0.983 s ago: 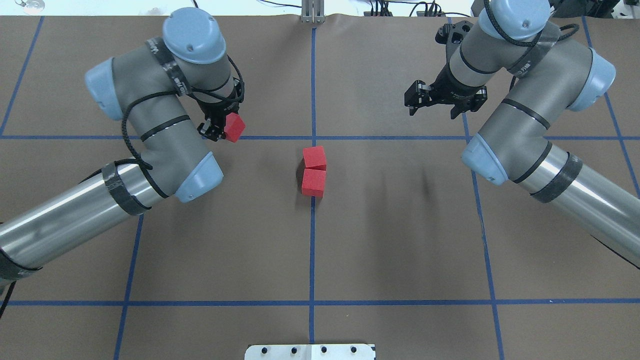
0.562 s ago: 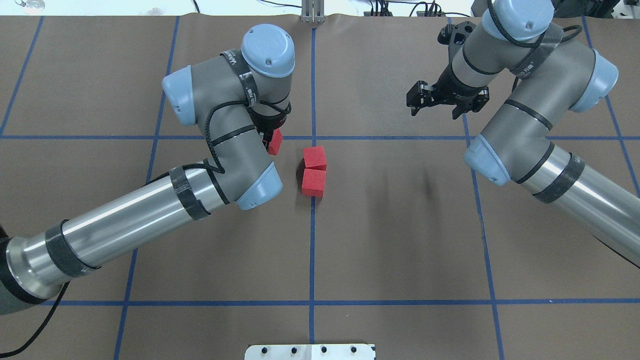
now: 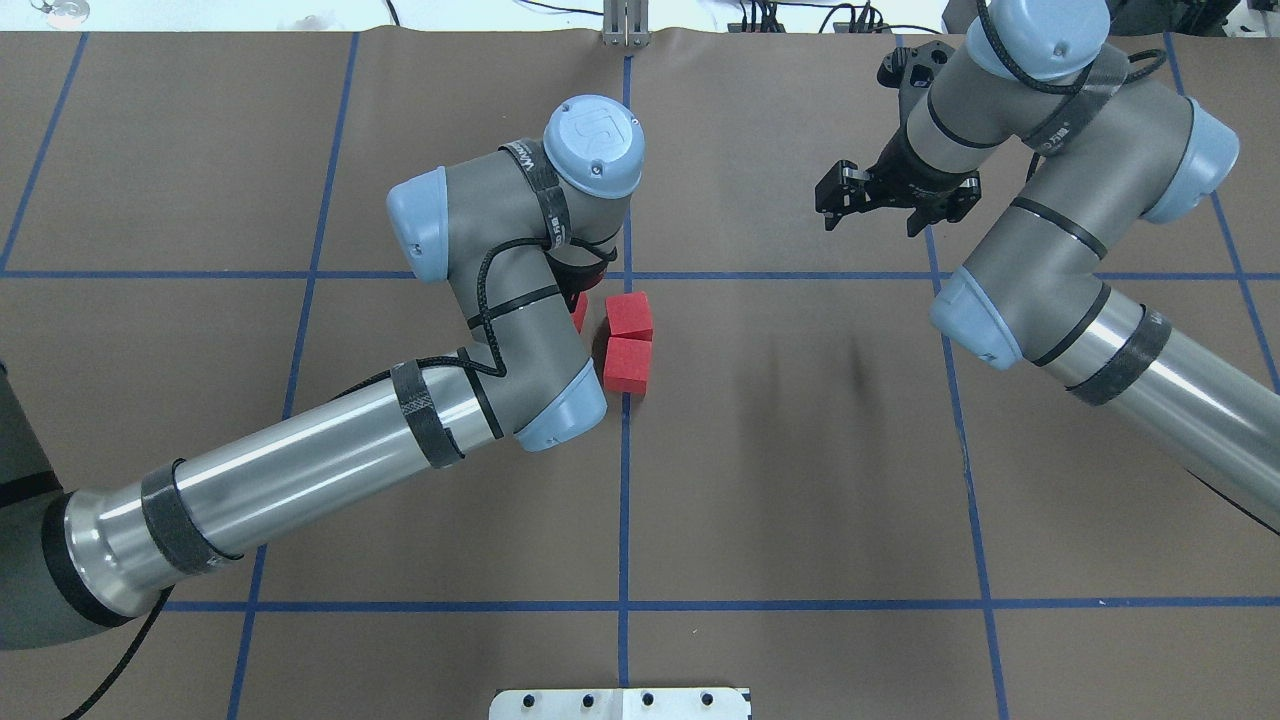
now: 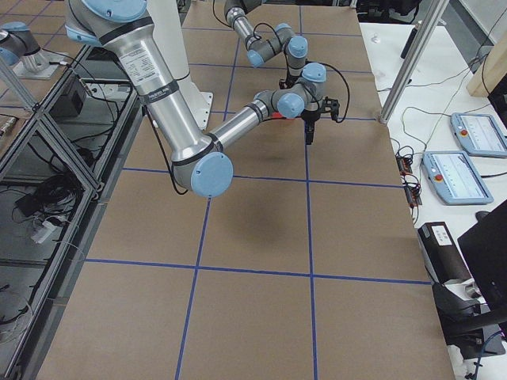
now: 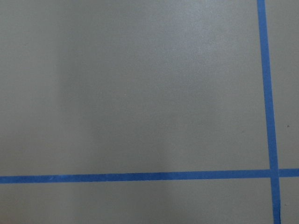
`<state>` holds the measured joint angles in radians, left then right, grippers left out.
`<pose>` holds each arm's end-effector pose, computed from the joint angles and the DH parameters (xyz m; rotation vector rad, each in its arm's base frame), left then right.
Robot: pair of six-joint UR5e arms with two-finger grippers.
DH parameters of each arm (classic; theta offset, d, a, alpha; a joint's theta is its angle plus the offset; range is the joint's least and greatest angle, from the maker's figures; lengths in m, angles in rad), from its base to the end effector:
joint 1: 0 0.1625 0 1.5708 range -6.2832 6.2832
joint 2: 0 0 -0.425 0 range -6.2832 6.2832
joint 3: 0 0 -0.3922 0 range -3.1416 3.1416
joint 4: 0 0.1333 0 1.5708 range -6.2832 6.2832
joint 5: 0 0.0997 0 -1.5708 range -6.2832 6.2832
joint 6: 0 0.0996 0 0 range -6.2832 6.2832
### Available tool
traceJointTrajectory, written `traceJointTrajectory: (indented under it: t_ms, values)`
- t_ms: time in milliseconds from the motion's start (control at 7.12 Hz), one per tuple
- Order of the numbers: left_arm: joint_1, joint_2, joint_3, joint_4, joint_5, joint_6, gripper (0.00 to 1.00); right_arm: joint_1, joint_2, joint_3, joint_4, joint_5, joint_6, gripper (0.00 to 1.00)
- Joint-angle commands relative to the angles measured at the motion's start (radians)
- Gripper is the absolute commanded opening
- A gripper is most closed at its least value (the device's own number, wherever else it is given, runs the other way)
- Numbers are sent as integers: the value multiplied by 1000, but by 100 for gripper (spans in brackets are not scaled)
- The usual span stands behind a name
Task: Form red blocks into L shape at center
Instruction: 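Carry the held red cube with the left gripper beside the center cubes, then lower the red cube next to the farther center cube with the left gripper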
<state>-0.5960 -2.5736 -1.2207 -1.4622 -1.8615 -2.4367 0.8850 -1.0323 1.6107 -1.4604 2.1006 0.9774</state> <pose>0.6070 -0.5383 0.1830 -0.3824 0.5377 -1.3344 -0.3651 -0.5772 0.3159 0.0771 -0.8385 0.0918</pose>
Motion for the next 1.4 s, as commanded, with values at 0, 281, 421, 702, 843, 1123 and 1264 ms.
traceJointTrajectory:
  t_ms: [0,281,421,702,843,1123,1264]
  values:
    - [8,-3,26,-6,8,-8,0,0,0,-2,0,1,0,99]
    - [21,-11,27,-7,10,-30,0,0,0,-5,6,-1,0,99]
    - [22,-20,27,-7,10,-36,0,0,0,-5,6,-1,-2,99]
    - [24,-22,27,-7,10,-36,0,0,0,-5,6,-1,-2,99]
    - [24,-22,30,-7,10,-36,0,0,1,-5,6,-1,-2,99]
    - [24,-31,33,-7,18,-36,0,2,0,-5,6,-1,-2,99]
    - [24,-34,33,-7,24,-36,0,2,0,-5,6,-1,-2,99]
